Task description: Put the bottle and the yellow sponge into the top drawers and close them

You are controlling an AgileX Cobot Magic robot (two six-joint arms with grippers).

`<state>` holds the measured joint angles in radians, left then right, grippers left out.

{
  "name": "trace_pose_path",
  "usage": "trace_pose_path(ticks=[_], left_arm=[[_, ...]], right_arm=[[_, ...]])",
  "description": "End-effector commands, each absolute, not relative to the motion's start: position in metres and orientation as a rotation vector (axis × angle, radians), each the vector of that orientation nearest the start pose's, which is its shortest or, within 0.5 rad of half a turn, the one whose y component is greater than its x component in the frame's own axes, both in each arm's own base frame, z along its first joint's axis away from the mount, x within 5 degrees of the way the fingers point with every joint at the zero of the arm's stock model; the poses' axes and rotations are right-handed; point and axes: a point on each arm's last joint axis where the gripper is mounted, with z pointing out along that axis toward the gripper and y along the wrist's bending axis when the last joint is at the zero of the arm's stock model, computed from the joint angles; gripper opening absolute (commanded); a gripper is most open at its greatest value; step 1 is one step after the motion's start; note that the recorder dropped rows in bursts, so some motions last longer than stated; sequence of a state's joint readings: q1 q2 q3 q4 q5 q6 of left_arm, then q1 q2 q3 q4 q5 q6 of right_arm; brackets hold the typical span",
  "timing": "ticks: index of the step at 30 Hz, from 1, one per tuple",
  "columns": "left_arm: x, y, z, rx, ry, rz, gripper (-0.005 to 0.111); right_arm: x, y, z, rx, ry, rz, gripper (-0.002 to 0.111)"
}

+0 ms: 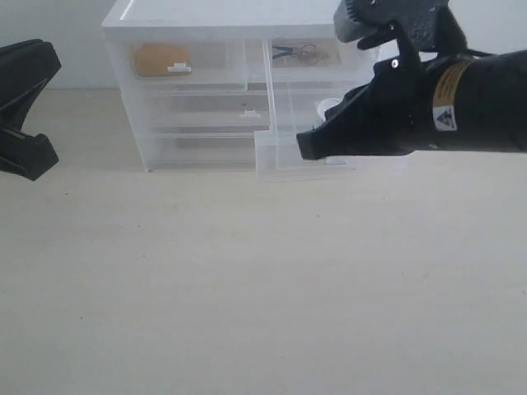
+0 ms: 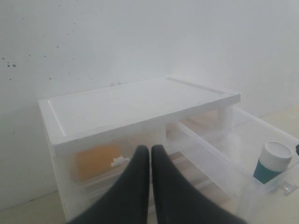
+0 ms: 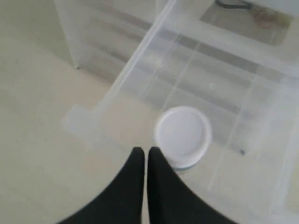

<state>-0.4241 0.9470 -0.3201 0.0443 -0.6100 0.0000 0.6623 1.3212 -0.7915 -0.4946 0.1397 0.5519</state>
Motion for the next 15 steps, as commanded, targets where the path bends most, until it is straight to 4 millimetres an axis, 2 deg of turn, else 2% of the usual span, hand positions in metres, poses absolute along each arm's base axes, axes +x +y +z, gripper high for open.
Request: trace_pose_path(ticks=[1,8,15], left_arm=[[0.166,-0.078,0.270,0.358,1.471,-0.337,0.004],[0.166,-0.078,0.270,0.358,1.471,-0.337,0.004],[0.166,-0.078,0.270,0.358,1.471,-0.337,0.004]], right_arm=[[0.241,0.167,0.272,-0.579,2.071,0.319,0.002],[0.266,0.185,0.260,-0.614,2.101,0.289,0.002],[0.291,0.198,0.275,-0.665,2.056,0.207,0.002]])
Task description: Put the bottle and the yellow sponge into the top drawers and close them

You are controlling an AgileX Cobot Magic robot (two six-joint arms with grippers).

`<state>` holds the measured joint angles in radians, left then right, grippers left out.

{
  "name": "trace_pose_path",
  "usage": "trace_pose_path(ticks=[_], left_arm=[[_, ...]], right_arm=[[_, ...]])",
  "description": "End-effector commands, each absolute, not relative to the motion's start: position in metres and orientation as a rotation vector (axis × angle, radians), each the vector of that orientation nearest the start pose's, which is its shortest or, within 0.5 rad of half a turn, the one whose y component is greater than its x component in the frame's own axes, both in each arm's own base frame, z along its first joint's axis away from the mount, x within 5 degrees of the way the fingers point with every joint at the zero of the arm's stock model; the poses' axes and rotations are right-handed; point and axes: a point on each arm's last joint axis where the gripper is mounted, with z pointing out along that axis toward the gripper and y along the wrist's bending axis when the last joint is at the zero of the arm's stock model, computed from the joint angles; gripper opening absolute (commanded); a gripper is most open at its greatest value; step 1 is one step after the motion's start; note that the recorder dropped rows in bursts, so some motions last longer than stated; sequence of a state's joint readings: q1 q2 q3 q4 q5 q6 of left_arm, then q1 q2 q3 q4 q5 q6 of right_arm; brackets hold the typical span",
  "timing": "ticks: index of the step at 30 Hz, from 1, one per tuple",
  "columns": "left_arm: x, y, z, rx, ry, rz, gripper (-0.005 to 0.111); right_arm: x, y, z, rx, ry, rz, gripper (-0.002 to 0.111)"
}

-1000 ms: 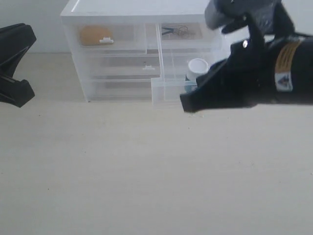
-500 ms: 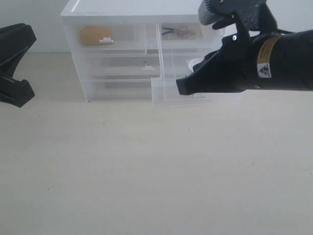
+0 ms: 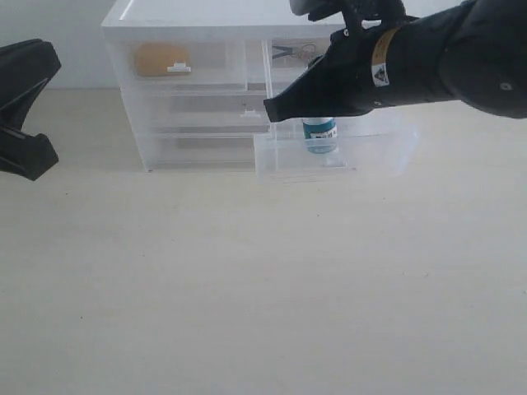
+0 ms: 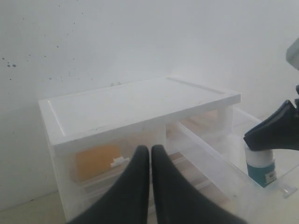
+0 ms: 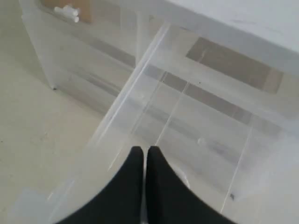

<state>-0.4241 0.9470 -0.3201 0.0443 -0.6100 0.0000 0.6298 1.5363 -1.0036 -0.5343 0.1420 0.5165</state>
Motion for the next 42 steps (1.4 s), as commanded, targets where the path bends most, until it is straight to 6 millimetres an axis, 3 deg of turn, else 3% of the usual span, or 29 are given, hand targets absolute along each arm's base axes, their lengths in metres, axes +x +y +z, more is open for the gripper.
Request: trace_pose_path(ticks=[1,5,7,10,14,19,20,23,25,30,33,36,40,42], left_arm=[[0.166,-0.078,0.270,0.358,1.471,-0.337,0.004],[0.166,-0.078,0.270,0.358,1.471,-0.337,0.004],[0.166,-0.078,0.269,0.360,1.479,-0.336,0.004],[0.166,-0.078,0.269,0.360,1.479,-0.336,0.004],[0.166,-0.078,0.269,0.358,1.473,-0.337,0.004],[0.166,-0.078,0.270,0.357,1.466,-0.338,0.004],[0.166,-0.078,0.270,0.358,1.469,-0.338,0.004],[0.166,-0.078,0.269,0.358,1.472,-0.337,0.004],[0.166,-0.078,0.269,0.358,1.472,-0.337,0.004],[0.166,-0.078,0.269,0.358,1.472,-0.337,0.004],[0.166,-0.078,0.269,0.358,1.472,-0.337,0.004],[0.166,-0.078,0.269,0.358,1.472,-0.337,0.004],[0.166,-0.078,0.269,0.358,1.472,-0.337,0.004],[0.166,-0.078,0.269,0.358,1.472,-0.337,0.004]], right_arm=[[0.293,0.199,0.280,-0.675,2.034,0.196,0.002],[0.310,0.201,0.295,-0.710,1.944,0.145,0.002],[0.323,0.196,0.297,-0.633,1.969,0.148,0.002],[0.326,0.185,0.306,-0.524,2.061,0.082,0.002],[0.297,0.177,0.327,-0.506,2.168,0.062,0.002],[0.246,0.196,0.349,-0.742,2.119,0.179,0.002],[0.237,0.200,0.344,-0.790,2.118,0.184,0.002],[0.235,0.199,0.328,-0.778,2.208,0.186,0.002],[0.235,0.201,0.312,-0.796,2.254,0.174,0.002],[0.243,0.208,0.295,-0.831,2.267,0.148,0.002],[0.254,0.210,0.282,-0.839,2.275,0.120,0.002],[0.266,0.204,0.284,-0.811,2.224,0.117,0.002],[0.294,0.183,0.286,-0.699,2.157,0.115,0.002],[0.306,0.175,0.276,-0.667,2.176,0.100,0.002]])
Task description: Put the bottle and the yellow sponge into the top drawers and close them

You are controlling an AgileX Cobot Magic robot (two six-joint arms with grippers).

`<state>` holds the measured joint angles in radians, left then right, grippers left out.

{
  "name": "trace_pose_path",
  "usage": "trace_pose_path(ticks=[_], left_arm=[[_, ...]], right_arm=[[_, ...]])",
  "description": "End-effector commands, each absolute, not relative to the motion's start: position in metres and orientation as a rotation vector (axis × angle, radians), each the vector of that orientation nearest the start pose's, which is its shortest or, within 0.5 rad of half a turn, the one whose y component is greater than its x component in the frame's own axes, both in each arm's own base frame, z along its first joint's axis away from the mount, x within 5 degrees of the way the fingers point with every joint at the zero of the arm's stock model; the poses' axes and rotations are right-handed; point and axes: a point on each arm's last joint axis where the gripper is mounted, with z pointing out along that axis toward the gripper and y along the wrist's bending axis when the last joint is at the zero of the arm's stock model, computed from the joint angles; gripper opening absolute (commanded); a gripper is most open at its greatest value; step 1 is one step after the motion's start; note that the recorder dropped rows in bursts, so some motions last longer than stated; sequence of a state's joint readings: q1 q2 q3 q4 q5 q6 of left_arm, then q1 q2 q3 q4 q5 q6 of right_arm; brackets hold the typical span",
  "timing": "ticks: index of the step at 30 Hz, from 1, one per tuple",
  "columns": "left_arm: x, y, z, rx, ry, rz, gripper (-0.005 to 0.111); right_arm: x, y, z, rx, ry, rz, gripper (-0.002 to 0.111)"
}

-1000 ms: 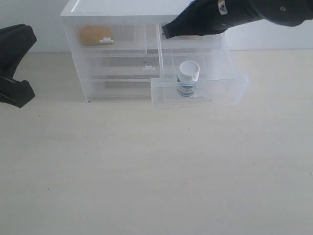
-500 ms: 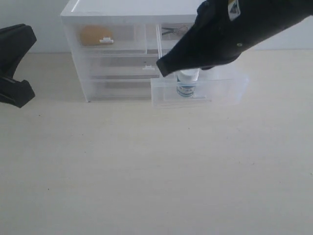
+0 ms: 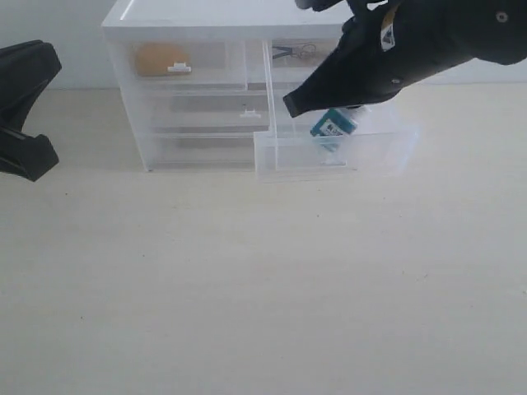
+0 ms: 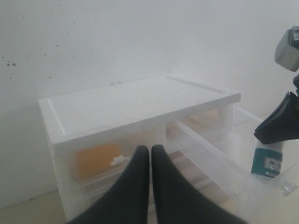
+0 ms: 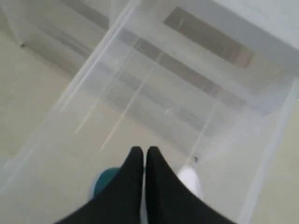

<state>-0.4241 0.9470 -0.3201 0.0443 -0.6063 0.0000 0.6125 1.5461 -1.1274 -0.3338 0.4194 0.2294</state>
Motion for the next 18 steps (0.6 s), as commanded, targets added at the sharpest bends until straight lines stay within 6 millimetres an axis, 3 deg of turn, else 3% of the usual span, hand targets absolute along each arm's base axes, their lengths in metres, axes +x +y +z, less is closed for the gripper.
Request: trace_pose_path(ticks=[1,3,9,11,12,16,18], left_arm=[[0.166,-0.078,0.269,0.358,1.472,-0.337,0.004],[0.166,-0.078,0.269,0.358,1.472,-0.337,0.004],[0.166,-0.078,0.269,0.358,1.472,-0.337,0.004],[0.166,-0.078,0.269,0.358,1.472,-0.337,0.004],[0.166,-0.078,0.269,0.358,1.472,-0.337,0.004],[0.166,-0.078,0.269,0.359,1.475,-0.337,0.004],[0.166,-0.078,0.269,0.354,1.478,-0.342,0.004]], right_arm=[[0.308,0.174,0.274,-0.664,2.180,0.097,0.002],[0.302,0.175,0.278,-0.641,2.210,0.118,0.002],[0.233,0.170,0.340,-0.678,2.170,0.189,0.002],[0.205,0.174,0.330,-0.757,2.149,0.241,0.002],[0.202,0.176,0.321,-0.773,2.156,0.251,0.002],[0.198,0.179,0.286,-0.786,2.211,0.261,0.002],[0.202,0.182,0.277,-0.792,2.236,0.240,0.002]])
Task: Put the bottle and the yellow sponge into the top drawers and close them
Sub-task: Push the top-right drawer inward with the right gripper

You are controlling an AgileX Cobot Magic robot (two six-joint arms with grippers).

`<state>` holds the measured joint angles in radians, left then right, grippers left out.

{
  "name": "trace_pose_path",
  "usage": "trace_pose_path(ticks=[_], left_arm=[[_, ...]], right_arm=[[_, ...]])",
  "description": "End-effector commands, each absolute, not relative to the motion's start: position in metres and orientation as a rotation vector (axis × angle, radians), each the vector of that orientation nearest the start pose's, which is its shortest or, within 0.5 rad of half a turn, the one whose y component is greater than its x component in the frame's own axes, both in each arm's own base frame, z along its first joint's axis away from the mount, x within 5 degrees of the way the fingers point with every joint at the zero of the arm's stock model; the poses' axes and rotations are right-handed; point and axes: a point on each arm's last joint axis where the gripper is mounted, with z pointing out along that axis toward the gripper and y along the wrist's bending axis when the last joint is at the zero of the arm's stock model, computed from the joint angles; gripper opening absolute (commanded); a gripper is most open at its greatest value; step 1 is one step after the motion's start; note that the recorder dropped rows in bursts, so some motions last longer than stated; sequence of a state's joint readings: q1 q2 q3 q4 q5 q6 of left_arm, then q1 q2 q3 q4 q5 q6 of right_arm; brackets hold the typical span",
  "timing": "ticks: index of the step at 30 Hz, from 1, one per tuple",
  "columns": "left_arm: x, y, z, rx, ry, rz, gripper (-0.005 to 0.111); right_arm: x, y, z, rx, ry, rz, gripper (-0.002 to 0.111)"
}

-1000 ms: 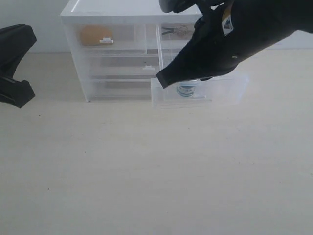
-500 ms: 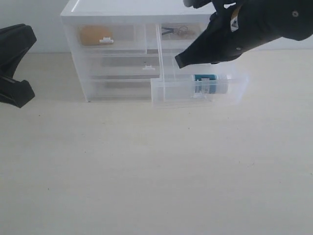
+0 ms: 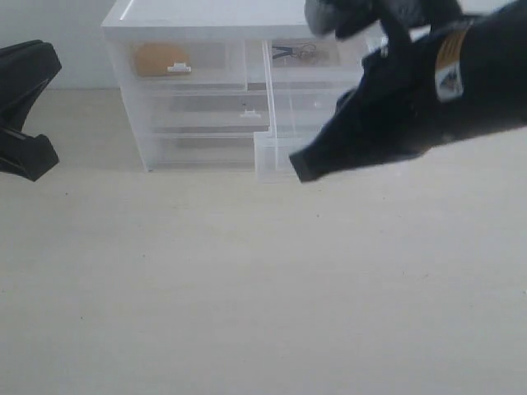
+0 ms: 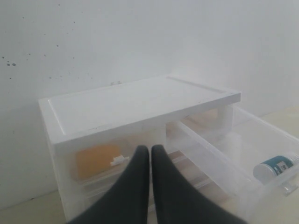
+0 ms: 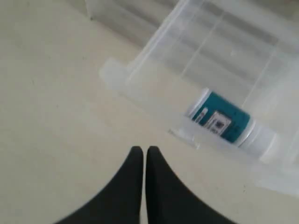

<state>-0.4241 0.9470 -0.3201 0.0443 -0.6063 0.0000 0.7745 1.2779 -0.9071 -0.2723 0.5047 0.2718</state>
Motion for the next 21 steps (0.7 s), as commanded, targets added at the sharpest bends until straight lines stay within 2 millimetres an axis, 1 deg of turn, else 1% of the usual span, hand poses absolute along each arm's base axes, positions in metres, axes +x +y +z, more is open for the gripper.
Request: trace_pose_path(ticks=[1,6,9,13,16,18,21], left_arm=[[0.166,-0.078,0.269,0.354,1.480,-0.342,0.004],[0.166,-0.078,0.269,0.354,1.480,-0.342,0.004],[0.166,-0.078,0.269,0.354,1.480,-0.342,0.004],[0.166,-0.078,0.269,0.354,1.480,-0.342,0.004],[0.166,-0.078,0.269,0.354,1.480,-0.342,0.004],[0.166,-0.078,0.269,0.354,1.480,-0.342,0.004],[0.166,-0.078,0.269,0.354,1.480,-0.342,0.004]], right_arm=[[0.204,0.183,0.273,-0.797,2.248,0.228,0.002],[0.216,0.188,0.259,-0.808,2.235,0.149,0.002],[0.220,0.188,0.259,-0.781,2.207,0.115,0.002],[0.225,0.190,0.273,-0.770,2.163,0.111,0.002],[0.229,0.194,0.286,-0.762,2.114,0.124,0.002],[0.232,0.195,0.294,-0.771,2.076,0.102,0.002],[0.232,0.192,0.293,-0.717,2.128,0.089,0.002]])
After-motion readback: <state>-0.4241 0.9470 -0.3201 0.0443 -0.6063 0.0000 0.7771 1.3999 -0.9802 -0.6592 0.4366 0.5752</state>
